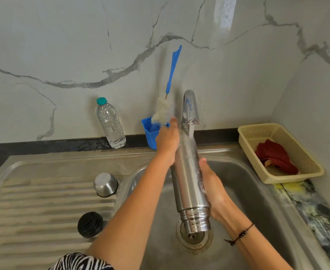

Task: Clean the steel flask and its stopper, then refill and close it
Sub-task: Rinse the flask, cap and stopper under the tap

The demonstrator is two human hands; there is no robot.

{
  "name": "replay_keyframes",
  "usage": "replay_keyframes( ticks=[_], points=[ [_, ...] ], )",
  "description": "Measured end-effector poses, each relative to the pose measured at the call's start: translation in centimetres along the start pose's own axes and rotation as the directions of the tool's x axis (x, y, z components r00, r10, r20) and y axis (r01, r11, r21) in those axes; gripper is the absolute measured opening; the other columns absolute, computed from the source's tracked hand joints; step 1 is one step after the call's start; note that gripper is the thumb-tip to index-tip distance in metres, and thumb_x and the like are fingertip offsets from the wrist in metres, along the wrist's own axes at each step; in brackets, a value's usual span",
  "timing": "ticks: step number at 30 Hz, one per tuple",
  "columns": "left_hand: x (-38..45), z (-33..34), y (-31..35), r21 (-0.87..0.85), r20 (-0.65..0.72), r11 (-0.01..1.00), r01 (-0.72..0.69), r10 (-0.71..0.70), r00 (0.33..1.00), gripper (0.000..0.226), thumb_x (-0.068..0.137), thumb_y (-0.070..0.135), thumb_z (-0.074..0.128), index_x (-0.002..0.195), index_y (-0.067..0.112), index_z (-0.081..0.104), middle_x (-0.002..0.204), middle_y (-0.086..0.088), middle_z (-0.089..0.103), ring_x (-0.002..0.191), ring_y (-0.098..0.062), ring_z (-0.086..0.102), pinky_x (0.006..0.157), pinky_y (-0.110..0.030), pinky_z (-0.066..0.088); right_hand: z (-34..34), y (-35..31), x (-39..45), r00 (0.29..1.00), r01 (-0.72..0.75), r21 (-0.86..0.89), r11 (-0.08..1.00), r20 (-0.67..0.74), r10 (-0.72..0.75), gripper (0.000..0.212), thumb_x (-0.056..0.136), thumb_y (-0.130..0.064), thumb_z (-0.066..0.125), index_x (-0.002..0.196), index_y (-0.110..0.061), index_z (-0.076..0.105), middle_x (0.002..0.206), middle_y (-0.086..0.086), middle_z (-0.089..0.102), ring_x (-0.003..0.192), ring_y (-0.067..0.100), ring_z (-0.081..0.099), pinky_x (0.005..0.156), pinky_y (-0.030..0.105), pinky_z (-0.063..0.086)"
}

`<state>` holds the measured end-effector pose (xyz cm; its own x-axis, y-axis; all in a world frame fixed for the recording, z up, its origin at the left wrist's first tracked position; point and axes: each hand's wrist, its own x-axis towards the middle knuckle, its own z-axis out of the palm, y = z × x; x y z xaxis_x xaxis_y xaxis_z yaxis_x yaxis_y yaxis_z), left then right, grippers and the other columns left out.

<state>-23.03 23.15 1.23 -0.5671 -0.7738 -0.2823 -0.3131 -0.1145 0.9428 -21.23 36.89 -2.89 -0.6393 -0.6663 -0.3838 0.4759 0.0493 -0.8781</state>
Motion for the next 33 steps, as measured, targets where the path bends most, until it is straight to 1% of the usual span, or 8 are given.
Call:
replay_keyframes(
  ticks=[5,7,10,12,14,20,24,33],
  points=[
    [-0.5,0.0,-0.6,0.0,-0.054,0.993,-0.115,0.115,0.992,0.046,0.101,0.044,0.026,0.1,0.007,0.053,0.087,-0.006,0.056,0.077,-0.015,0.054,0.069,-0.031,0.043,0.0,-0.4,0.4,0.995,-0.086,0.032,0.996,0.054,0.084,0.059,0.089,-0.061,0.034,0.107,-0.012,0.063,0.092,0.016,0.072,0.087,0.031,0.068,0.084,0.043,0.054],
    [-1.4,0.2,-1.6,0.113,-0.03,0.944,-0.311,0.316,0.948,0.048,0.099,0.044,0.026,0.115,0.007,0.05,0.105,-0.009,0.059,0.096,-0.02,0.057,0.084,-0.037,0.045,0.2,-0.7,0.7,0.995,-0.091,0.067,0.994,0.035,0.089,0.06,0.088,-0.061,0.037,0.105,-0.009,0.063,0.084,0.015,0.071,0.078,0.029,0.067,0.076,0.039,0.056],
    [-4.5,0.6,-4.6,0.343,0.23,0.764,-0.546,0.495,0.838,0.06,0.102,0.042,0.021,0.154,0.016,0.005,0.161,-0.005,-0.001,0.148,-0.017,0.001,0.121,-0.033,0.005,0.4,-1.7,1.4,0.995,-0.094,0.232,0.968,0.046,0.085,0.063,0.089,-0.06,0.036,0.115,-0.008,0.06,0.093,0.018,0.07,0.08,0.031,0.066,0.07,0.038,0.055],
    [-7.8,0.2,-6.7,0.438,0.347,0.62,-0.651,0.551,0.759,0.058,0.102,0.04,0.013,0.146,0.021,-0.021,0.152,0.008,-0.033,0.14,-0.003,-0.029,0.113,-0.02,-0.017,0.1,-2.4,1.8,0.999,-0.048,0.249,0.967,0.026,0.043,0.063,0.091,-0.059,0.033,0.12,-0.01,0.058,0.101,0.018,0.07,0.09,0.03,0.068,0.072,0.037,0.054],
    [-10.3,-0.5,-8.1,0.48,0.383,0.519,-0.707,0.602,0.701,0.057,0.095,0.045,0.001,0.141,0.023,-0.023,0.15,0.01,-0.034,0.137,-0.001,-0.034,0.111,-0.019,-0.019,0.0,-2.7,1.9,0.997,-0.07,0.244,0.967,0.03,0.065,0.064,0.091,-0.06,0.033,0.118,-0.007,0.058,0.094,0.016,0.071,0.083,0.026,0.069,0.067,0.033,0.054],
    [-8.7,-0.8,-5.8,0.456,0.338,0.625,-0.634,0.537,0.773,0.05,0.101,0.039,0.012,0.144,0.029,-0.011,0.147,0.014,-0.031,0.139,-0.007,-0.029,0.119,-0.029,-0.008,0.4,-1.5,1.1,0.993,-0.081,0.271,0.959,0.107,0.054,0.059,0.091,-0.058,0.033,0.113,-0.011,0.061,0.094,0.017,0.071,0.079,0.027,0.068,0.069,0.036,0.056],
    [-6.3,-0.8,-1.8,0.401,0.244,0.745,-0.534,0.474,0.846,0.048,0.103,0.031,0.028,0.149,0.041,0.017,0.158,-0.002,-0.02,0.142,-0.028,0.024,0.108,-0.042,0.032,0.3,-1.7,0.4,0.981,-0.135,0.254,0.958,0.172,0.093,0.06,0.089,-0.06,0.036,0.11,-0.007,0.057,0.077,0.018,0.067,0.062,0.027,0.065,0.055,0.034,0.056],
    [-3.4,0.5,0.4,0.284,0.092,0.911,-0.299,0.284,0.954,0.05,0.102,0.037,0.031,0.15,0.028,0.018,0.144,-0.011,0.03,0.117,-0.032,0.05,0.099,-0.043,0.041,-1.1,-1.4,0.2,0.917,-0.315,0.385,0.867,0.36,0.173,0.075,0.078,-0.068,0.048,0.105,0.0,0.065,0.089,0.023,0.062,0.062,0.036,0.065,0.053,0.04,0.056]
  ],
)
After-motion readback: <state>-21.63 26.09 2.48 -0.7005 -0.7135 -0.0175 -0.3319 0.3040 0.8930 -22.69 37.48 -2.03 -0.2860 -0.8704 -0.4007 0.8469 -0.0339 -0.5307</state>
